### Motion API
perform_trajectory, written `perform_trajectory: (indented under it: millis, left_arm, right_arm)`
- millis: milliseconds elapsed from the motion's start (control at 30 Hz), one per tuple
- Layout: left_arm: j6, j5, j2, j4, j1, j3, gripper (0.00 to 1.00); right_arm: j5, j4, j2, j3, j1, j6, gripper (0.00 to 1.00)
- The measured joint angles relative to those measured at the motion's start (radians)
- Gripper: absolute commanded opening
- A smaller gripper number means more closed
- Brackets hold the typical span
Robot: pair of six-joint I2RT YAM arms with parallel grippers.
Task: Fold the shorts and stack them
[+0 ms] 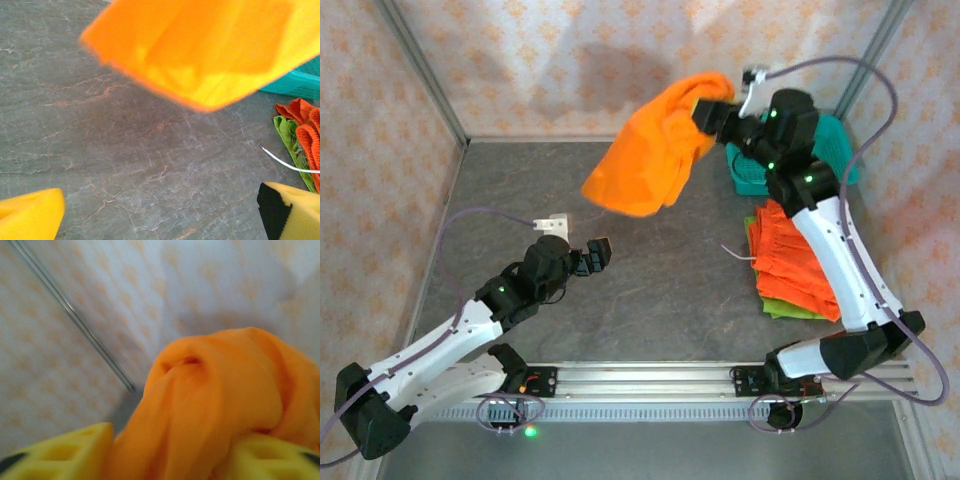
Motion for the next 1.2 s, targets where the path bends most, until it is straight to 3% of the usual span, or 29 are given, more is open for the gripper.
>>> perform_trajectory:
  millis: [67,267,600,867,1200]
  left_arm:
    - [0.0,0.0,0.0,0.0,0.0,0.0,1.0]
    - [-0.009,-0.022,0.008,0.001,0.0,0.0,1.0]
    - [-0.047,-0.006,0.201,-0.061,0.0,0.078,0.97]
    - [-0.15,0.008,0.315,-0.13,-0.049,0.056,0.82]
    - [-0.12,-0.089,0.602,-0.26,-0.052,0.147,0.71]
  right_arm:
    - [0.028,-0.002,-0.033,-0.151,0.0,-0.003,0.87]
    - [0.135,-0.08,-0.081,-0.444,0.0,-0.008,0.92]
    - [0.202,-0.126,-0.167,-0.583,0.0,0.002,0.91]
    - [0.224,-0.135,-0.233,-0.728,0.0,0.054,0.87]
    - [0.27,-0.137,-0.248,-0.733,0.0,0.066,0.84]
